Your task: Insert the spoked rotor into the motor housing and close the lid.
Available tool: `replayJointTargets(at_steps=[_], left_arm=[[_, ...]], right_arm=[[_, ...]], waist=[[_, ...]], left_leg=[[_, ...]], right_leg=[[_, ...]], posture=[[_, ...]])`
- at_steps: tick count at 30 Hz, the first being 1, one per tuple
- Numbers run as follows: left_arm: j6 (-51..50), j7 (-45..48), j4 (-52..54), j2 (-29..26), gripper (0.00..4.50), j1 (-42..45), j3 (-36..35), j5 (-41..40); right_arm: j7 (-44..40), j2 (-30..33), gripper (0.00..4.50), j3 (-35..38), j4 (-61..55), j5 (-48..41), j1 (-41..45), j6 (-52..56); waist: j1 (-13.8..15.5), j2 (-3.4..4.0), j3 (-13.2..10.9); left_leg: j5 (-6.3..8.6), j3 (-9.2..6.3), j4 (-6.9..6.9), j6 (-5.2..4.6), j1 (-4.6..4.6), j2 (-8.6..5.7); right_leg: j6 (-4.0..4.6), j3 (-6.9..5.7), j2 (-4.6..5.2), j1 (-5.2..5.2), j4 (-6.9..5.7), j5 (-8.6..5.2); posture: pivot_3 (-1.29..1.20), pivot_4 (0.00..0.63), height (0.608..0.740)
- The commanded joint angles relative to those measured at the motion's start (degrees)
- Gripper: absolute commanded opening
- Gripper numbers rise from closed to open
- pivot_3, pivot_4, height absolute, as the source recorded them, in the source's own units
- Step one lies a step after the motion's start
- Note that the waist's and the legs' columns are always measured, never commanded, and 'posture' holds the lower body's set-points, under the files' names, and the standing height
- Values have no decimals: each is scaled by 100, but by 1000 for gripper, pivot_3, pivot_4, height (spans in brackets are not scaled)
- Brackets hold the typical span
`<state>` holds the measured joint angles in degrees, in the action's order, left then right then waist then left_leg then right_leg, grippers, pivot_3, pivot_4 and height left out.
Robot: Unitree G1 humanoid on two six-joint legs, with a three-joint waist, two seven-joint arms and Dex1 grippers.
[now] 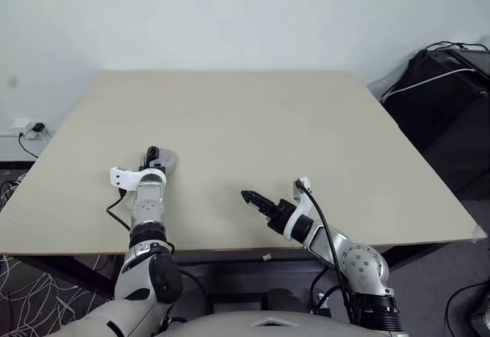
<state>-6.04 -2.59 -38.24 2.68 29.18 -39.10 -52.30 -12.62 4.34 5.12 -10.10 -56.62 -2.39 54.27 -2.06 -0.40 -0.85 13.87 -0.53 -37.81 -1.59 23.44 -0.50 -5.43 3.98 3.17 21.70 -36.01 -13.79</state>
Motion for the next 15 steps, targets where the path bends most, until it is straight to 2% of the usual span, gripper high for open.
replayJointTargets(at_steps=[1,9,15], left_arm=[[-365,-205,280,-1,4467,-237,100,67],[-1066,-329,662,-209,4467,-662,271,156],[-1556,-302,871,-385,4467,-947,426,201]], right_arm=[[-55,-12,4500,34,-193,-37,78,-31],[-78,-36,4500,11,-150,-22,97,-35],[-90,-50,4500,6,-137,-12,99,-29]], waist=[[-5,3,2],[-18,22,22],[-41,27,26]], left_leg=[[0,-1,1,0,0,0],[1,-2,3,0,-7,0],[4,2,21,4,-64,2]], right_leg=[[-2,1,0,0,0,1],[4,1,0,2,1,-2],[31,4,2,-18,3,-19]], posture=[[0,0,740],[0,0,740],[0,0,740]])
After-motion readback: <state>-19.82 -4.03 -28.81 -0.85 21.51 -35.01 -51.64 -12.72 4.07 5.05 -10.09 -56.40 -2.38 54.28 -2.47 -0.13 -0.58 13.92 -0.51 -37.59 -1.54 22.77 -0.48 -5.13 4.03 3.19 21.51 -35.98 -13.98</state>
